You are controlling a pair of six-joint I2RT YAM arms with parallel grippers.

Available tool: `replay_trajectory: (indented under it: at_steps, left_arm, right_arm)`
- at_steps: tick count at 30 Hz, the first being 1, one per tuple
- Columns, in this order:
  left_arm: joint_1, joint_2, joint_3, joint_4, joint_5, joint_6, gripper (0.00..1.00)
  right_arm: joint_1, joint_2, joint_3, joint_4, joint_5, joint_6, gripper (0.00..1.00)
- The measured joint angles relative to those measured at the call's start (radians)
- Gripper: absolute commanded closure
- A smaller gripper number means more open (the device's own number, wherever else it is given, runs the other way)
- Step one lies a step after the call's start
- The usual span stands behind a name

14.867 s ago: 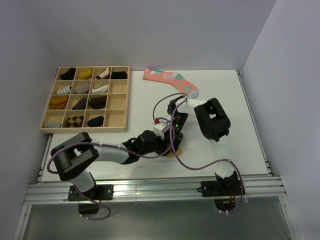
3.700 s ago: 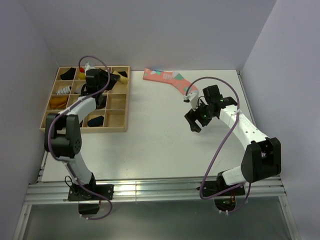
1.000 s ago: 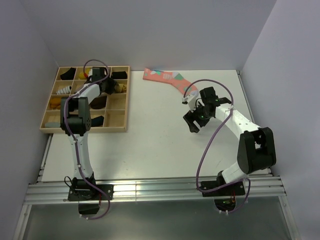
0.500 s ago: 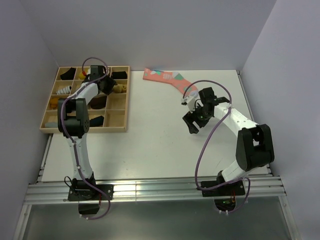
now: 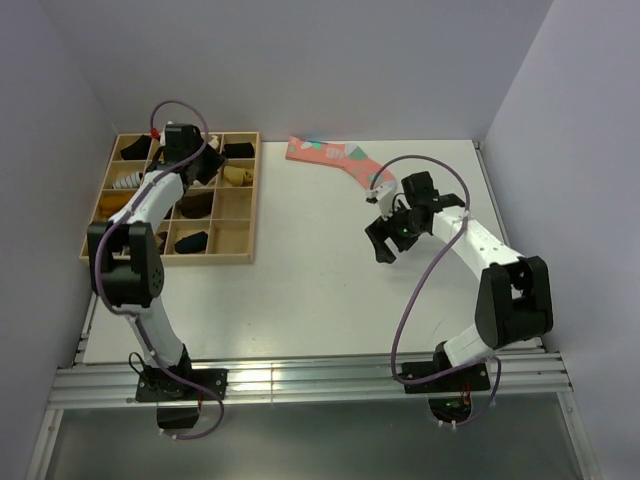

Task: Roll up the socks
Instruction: Reset both arms

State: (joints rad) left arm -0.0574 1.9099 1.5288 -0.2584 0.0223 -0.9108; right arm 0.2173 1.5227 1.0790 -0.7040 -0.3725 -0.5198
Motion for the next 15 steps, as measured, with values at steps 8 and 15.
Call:
replay_trajectory:
  at_steps: [8,15]
  left_arm:
    - [-0.173,-0.372,-0.235,0.061,-0.021,0.099,0.48]
    - [-0.479,-0.563,-0.451,0.192,-0.036,0.152,0.48]
  right_arm:
    - [-0.050,-0.183,-0.002,0.059,-0.038,0.049,0.00]
    - [-0.072,-0.359,-0.006,0.065,-0.074,0.075,0.00]
